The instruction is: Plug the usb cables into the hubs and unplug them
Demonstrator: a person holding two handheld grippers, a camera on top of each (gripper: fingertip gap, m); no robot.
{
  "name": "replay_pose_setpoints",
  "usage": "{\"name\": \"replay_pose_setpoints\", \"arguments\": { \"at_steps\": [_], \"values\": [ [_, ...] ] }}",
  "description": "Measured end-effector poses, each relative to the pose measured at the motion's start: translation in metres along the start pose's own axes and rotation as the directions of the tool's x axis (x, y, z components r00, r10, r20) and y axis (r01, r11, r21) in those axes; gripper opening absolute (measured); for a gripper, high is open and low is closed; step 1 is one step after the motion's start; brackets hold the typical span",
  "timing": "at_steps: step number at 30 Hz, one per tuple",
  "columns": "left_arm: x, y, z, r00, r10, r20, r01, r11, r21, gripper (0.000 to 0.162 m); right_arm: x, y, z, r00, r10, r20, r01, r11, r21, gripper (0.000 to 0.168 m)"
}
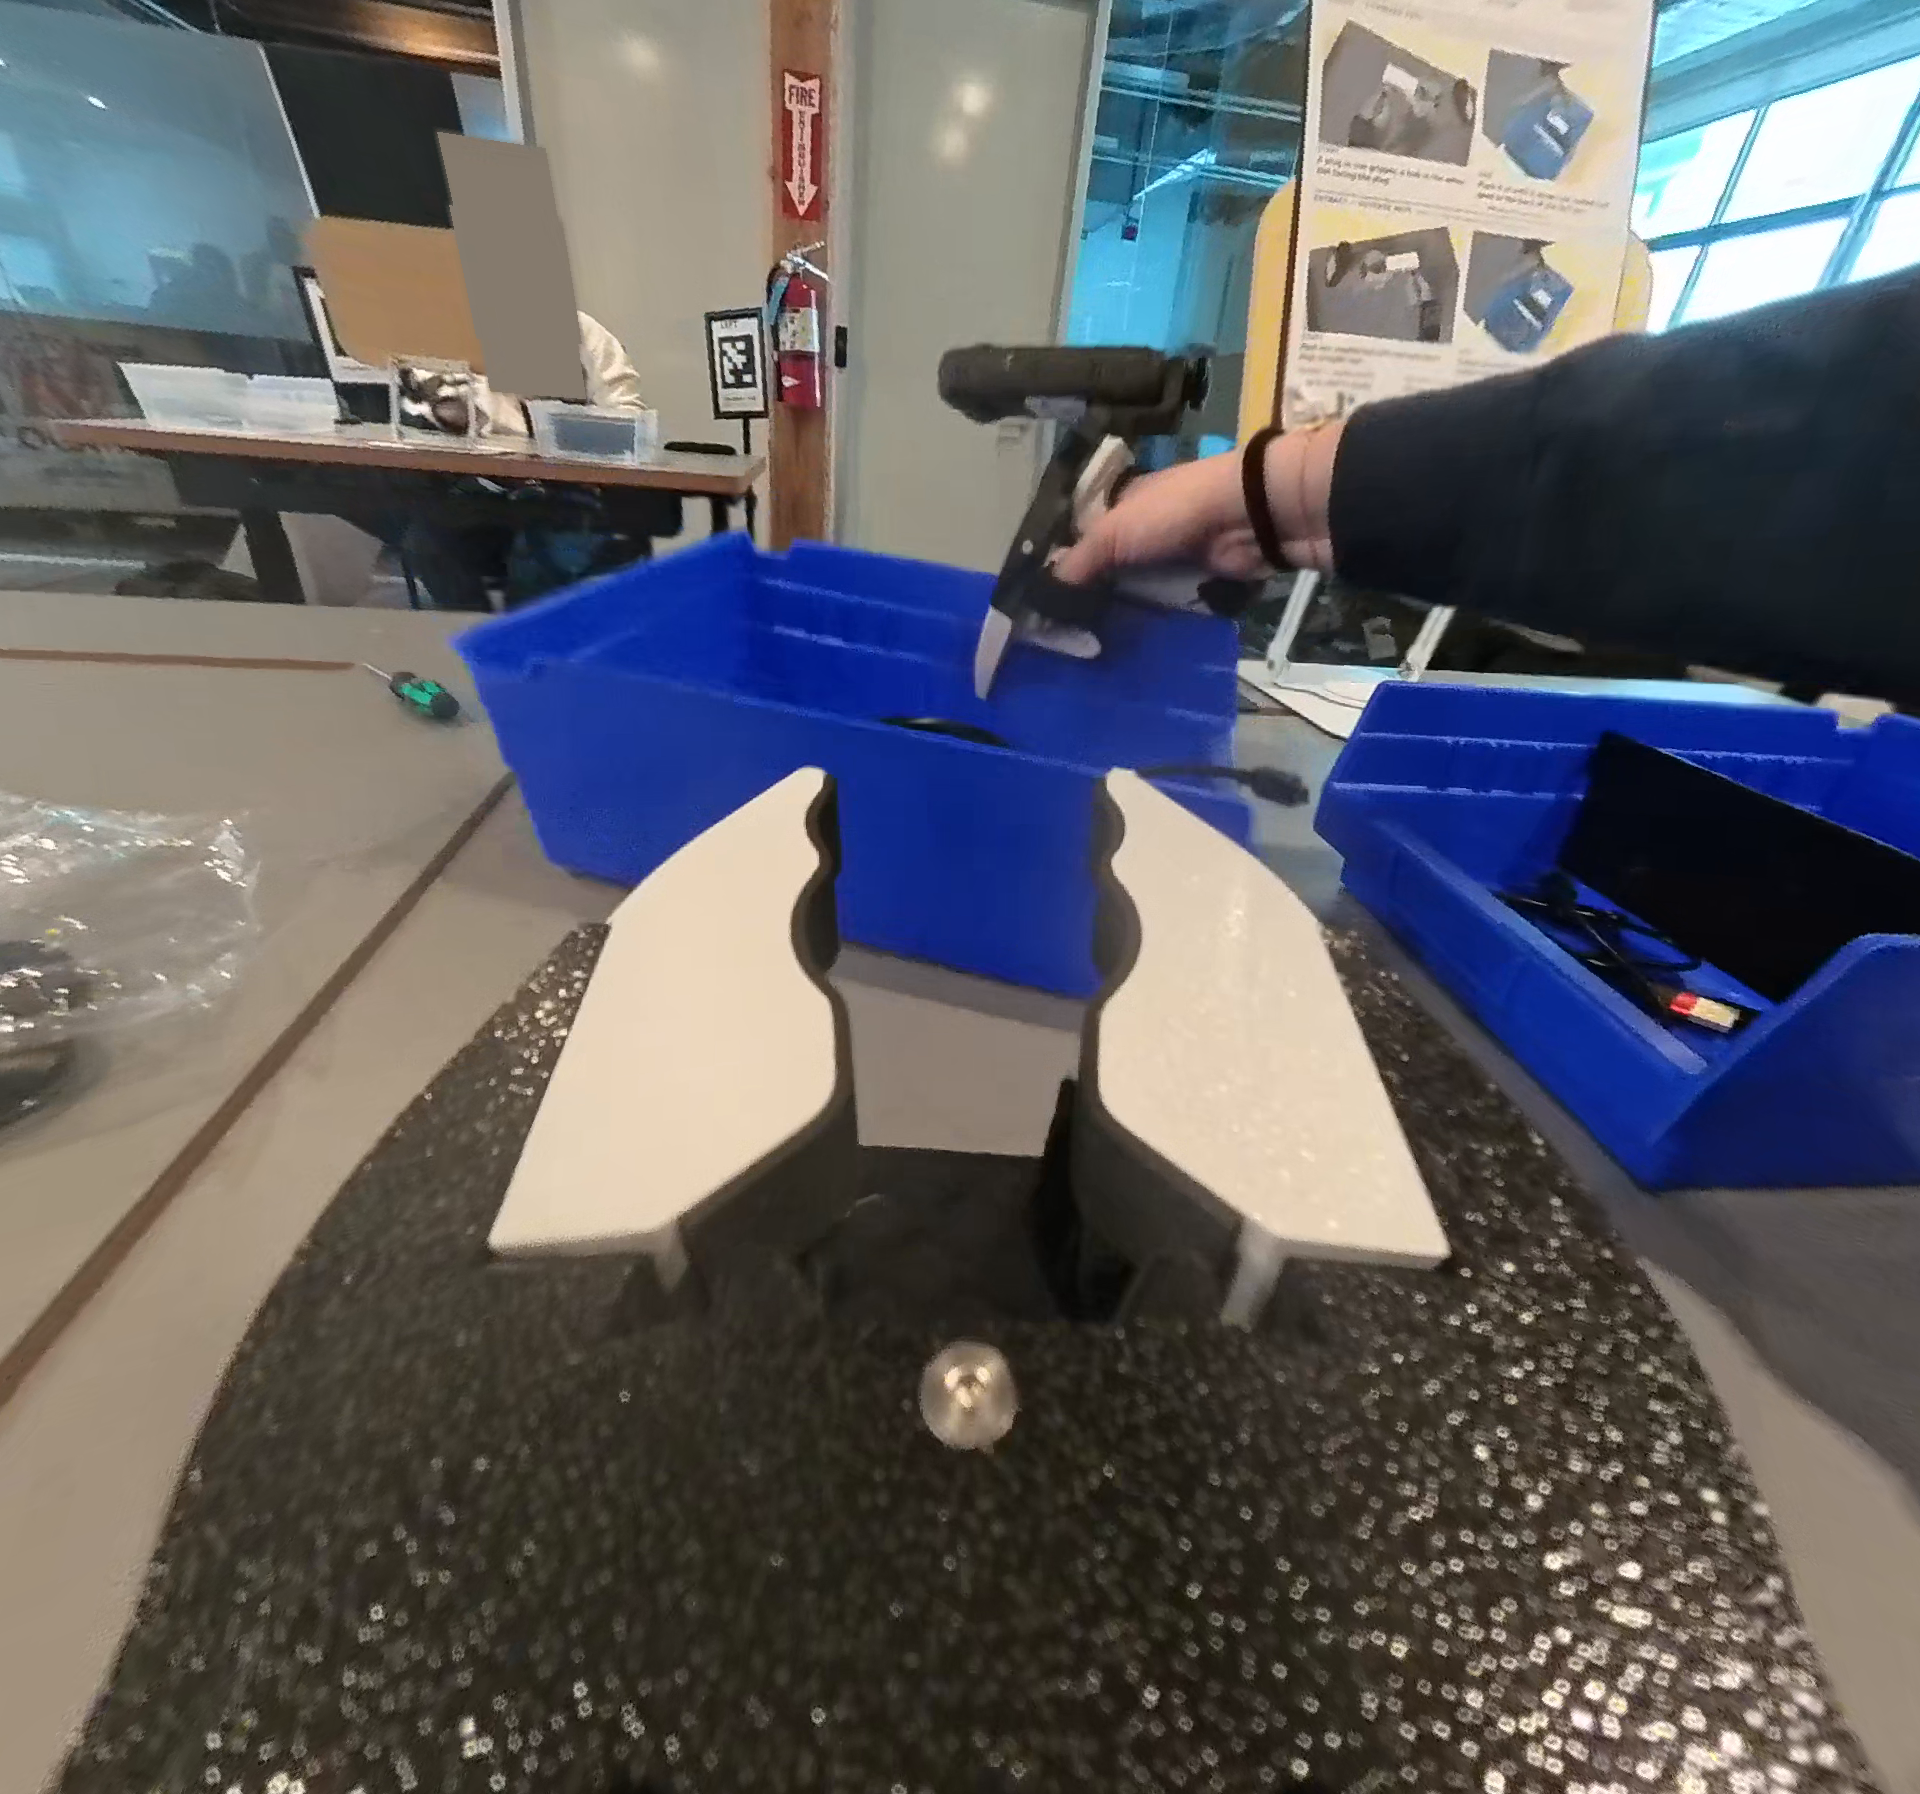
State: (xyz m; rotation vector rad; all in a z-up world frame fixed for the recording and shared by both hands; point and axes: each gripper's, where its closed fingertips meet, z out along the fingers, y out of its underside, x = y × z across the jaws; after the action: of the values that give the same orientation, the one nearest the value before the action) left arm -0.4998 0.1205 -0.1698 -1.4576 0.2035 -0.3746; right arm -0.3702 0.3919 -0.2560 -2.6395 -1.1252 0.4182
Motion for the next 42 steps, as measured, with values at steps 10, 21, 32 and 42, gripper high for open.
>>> {"name": "replay_pose_setpoints", "arguments": {
  "at_steps": [10, 21, 32, 42],
  "values": [
    [0.024, -0.003, 0.009, 0.998, -0.008, -0.06, 0.005, 0.999, -0.052, 0.054, -0.007, 0.001, -0.022, 0.935, 0.098, 0.34, -0.162, 0.973, 0.165, 0.017],
    [0.054, -0.009, 0.024, 0.996, 0.076, -0.034, -0.078, 0.995, -0.056, 0.059, -0.016, 0.005, -0.14, 0.958, -0.224, 0.181, 0.087, 0.823, 0.562, 0.066],
    [0.025, 0.006, 0.068, 0.906, 0.257, 0.337, -0.171, 0.949, -0.266, 0.047, -0.016, 0.165, -0.373, 0.886, -0.171, -0.432, 0.462, 0.416, 0.783, 0.064],
    [-0.004, 0.055, 0.088, 0.888, 0.259, 0.38, 0.028, 0.794, -0.607, 0.088, -0.008, 0.328, -0.471, 0.77, 0.353, -0.531, 0.534, 0.096, 0.84, 0.052]
  ]
}}
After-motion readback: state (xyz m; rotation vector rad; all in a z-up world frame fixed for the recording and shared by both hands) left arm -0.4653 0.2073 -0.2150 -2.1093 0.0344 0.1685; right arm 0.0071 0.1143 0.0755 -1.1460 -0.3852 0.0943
